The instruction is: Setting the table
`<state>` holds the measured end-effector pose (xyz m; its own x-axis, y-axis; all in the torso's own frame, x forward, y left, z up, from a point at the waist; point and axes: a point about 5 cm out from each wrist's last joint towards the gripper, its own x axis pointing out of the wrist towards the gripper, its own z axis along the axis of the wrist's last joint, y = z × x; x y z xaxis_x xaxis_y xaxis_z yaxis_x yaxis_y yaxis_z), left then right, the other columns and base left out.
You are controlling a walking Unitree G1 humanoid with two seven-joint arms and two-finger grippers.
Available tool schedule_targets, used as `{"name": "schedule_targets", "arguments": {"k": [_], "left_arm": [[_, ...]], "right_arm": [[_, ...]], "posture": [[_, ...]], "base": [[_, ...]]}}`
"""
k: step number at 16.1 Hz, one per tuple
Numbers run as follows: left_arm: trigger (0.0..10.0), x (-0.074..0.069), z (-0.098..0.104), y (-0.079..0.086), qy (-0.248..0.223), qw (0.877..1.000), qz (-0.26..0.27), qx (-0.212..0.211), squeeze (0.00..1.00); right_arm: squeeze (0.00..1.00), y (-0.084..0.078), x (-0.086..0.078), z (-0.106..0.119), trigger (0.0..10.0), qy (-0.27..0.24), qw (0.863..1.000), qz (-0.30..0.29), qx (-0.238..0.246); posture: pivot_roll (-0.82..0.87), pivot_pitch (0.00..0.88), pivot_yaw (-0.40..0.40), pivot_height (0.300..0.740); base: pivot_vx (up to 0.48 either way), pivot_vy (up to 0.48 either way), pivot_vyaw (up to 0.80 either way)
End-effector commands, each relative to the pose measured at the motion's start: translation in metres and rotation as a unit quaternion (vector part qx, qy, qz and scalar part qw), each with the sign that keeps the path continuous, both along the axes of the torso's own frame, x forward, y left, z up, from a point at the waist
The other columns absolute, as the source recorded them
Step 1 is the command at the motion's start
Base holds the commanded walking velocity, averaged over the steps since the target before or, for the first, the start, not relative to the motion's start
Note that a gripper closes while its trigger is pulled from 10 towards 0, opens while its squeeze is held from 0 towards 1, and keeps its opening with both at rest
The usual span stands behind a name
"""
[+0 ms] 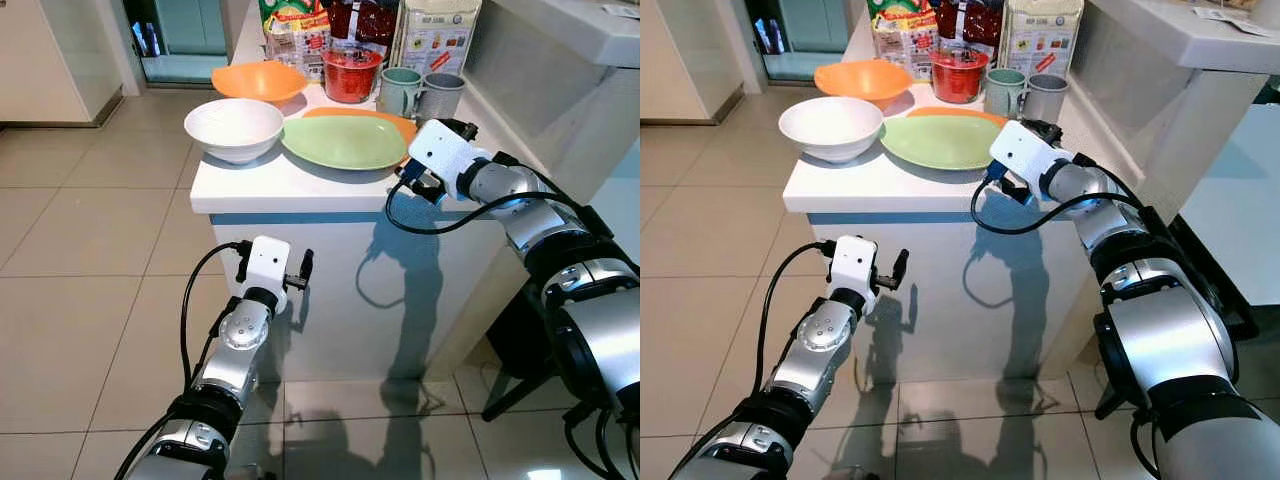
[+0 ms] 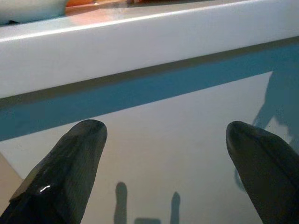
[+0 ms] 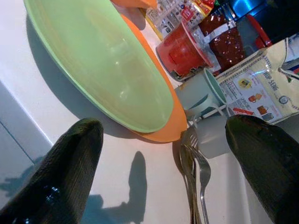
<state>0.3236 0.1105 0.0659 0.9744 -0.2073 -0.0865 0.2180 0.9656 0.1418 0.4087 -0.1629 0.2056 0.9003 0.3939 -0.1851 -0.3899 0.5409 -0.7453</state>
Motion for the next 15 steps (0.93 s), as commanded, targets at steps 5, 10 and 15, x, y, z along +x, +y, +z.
{"name": "schedule_targets", "arguments": {"k": [5, 10, 15], "left_arm": [[10.0, 0.0, 0.0, -0.001, 0.0, 1.0, 0.004, -0.003, 0.0], [10.0, 0.0, 0.0, -0.002, 0.001, 1.0, 0.005, -0.01, 0.0], [10.0, -0.001, 0.001, -0.002, -0.002, 1.0, 0.003, -0.014, 0.0]], "right_arm": [[0.0, -0.002, 0.001, 0.007, 4.5, -0.008, 1.0, -0.002, -0.005], [0.0, -0.002, 0.0, 0.001, 0.0, 0.022, 1.0, 0.01, -0.006], [0.0, 0.009, 0.001, -0.003, 0.0, 0.038, 0.998, 0.018, -0.038]], "posture": [[-0.01, 0.0, -0.025, 0.74], [-0.01, 0.0, -0.024, 0.74], [0.0, 0.0, -0.027, 0.74]], "base": [[0.239, 0.0, 0.0], [0.0, 0.0, 0.0], [0.0, 0.0, 0.0]]}}
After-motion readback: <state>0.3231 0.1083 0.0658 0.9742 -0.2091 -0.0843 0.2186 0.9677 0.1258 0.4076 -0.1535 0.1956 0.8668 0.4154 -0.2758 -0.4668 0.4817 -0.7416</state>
